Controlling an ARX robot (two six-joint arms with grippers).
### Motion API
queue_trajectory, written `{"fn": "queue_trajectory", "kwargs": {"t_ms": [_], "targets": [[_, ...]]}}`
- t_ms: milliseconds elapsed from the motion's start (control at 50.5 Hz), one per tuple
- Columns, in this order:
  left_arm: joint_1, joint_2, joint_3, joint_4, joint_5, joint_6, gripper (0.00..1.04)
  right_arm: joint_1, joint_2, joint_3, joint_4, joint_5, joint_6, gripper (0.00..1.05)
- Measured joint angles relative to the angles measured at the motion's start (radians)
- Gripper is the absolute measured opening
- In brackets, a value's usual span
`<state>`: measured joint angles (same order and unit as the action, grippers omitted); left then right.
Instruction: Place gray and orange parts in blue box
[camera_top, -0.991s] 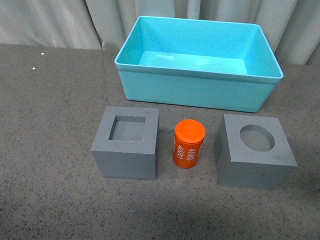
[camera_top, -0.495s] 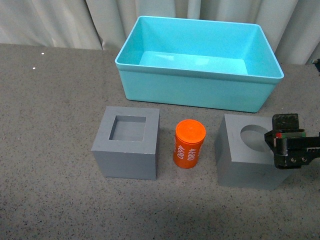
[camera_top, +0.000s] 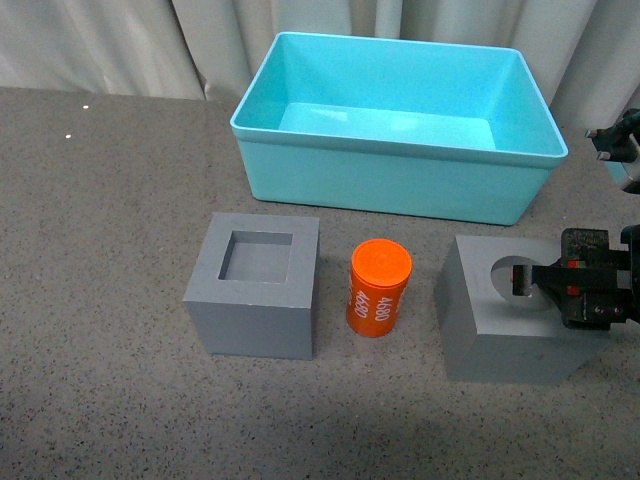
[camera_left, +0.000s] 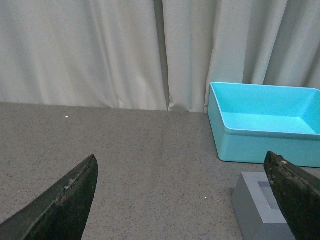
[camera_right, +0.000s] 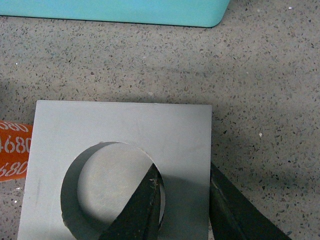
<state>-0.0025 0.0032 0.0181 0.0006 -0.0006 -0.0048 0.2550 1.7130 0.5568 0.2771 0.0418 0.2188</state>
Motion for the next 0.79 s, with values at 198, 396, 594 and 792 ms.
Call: {"fn": "queue_trajectory", "kwargs": {"t_ms": [198, 396, 594, 792], "targets": [[0.000, 0.000, 0.000, 0.000, 0.000, 0.000, 0.98, -0.019, -0.033, -0.002, -0.029, -0.030, 0.014, 0.19], [0.000, 0.000, 0.000, 0.000, 0.000, 0.000, 0.98, -0.056, -0.225, -0.022, -0.091, -0.058, 0.001, 0.18], [0.000, 0.000, 0.000, 0.000, 0.000, 0.000, 0.98, -0.082, -0.344, 0.033, -0.111, -0.091, -0.007, 0.18], [0.000, 0.000, 0.000, 0.000, 0.000, 0.000, 0.98, -0.090, -0.299, 0.159, -0.086, -0.092, -0.025, 0.18]]}}
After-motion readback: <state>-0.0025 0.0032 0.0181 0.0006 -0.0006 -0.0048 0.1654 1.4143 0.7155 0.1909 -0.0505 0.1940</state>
